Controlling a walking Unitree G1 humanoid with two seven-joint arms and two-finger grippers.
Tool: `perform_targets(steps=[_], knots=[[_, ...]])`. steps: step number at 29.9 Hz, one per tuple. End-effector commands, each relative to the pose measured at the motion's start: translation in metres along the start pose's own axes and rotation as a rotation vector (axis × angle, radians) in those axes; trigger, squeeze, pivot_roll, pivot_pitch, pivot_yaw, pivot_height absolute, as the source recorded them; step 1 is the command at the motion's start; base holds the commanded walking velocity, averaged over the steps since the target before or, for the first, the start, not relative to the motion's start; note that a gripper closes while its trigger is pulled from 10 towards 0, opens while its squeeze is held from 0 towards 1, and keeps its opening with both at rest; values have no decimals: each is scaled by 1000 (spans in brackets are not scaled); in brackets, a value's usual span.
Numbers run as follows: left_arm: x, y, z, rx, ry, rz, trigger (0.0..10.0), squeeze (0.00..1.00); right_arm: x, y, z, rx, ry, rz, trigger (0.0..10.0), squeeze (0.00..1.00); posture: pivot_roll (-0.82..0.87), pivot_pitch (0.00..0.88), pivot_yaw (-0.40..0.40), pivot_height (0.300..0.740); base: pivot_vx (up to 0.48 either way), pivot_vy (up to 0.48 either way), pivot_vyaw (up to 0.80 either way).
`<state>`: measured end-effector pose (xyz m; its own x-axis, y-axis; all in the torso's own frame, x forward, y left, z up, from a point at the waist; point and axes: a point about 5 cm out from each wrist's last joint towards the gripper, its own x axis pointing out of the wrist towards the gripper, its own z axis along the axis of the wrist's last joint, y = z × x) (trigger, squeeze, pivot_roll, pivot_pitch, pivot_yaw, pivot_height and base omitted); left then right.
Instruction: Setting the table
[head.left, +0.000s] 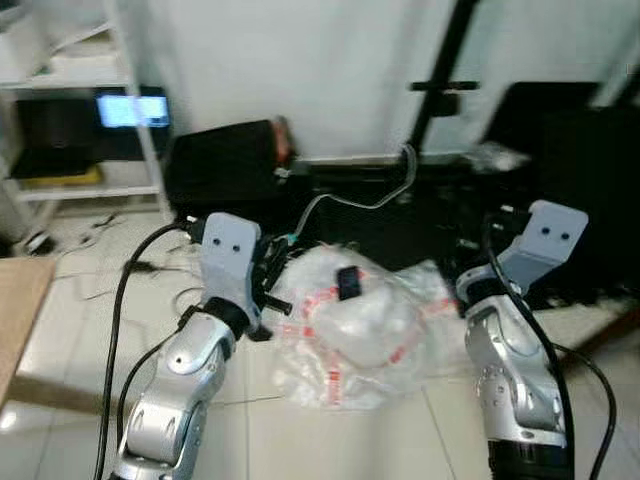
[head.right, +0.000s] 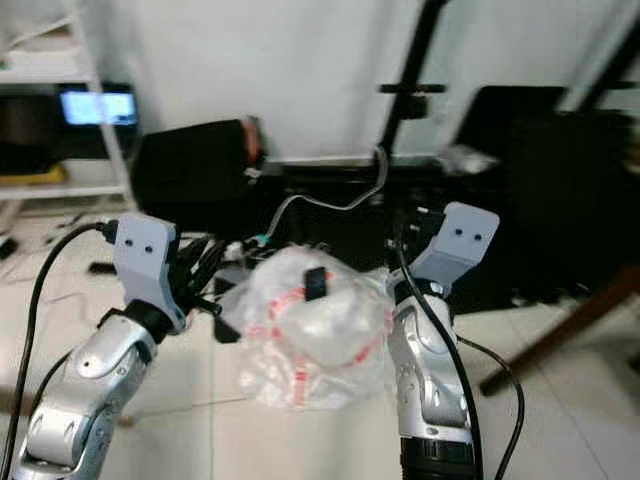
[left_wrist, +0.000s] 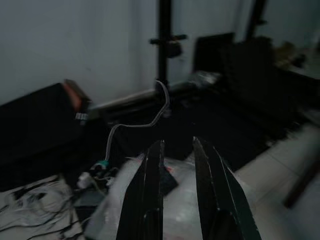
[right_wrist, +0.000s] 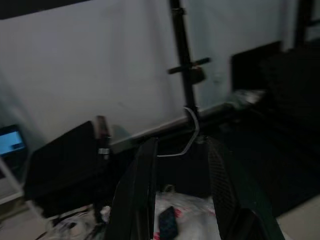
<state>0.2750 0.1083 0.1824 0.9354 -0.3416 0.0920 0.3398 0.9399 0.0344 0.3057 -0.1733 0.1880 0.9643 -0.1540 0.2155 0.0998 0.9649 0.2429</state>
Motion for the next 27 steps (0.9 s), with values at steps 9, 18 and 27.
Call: perform_targets(steps=[9,18,27], knots=[[0,0,-5,-4,22,-8,10000,0,-1,-3,-3,-8,11,-9,10000,0,-72,6,46,740,0,0,-800],[0,-1,-5,-7,22,-12,10000,0,-1,-3,-3,-10,12,-8,10000,0,-73,9,46,740,0,0,-800],[0,-2,-5,-12,25,-18,10000,0,-1,-3,-3,-11,15,-10,10000,0,-73,12,46,740,0,0,-800]])
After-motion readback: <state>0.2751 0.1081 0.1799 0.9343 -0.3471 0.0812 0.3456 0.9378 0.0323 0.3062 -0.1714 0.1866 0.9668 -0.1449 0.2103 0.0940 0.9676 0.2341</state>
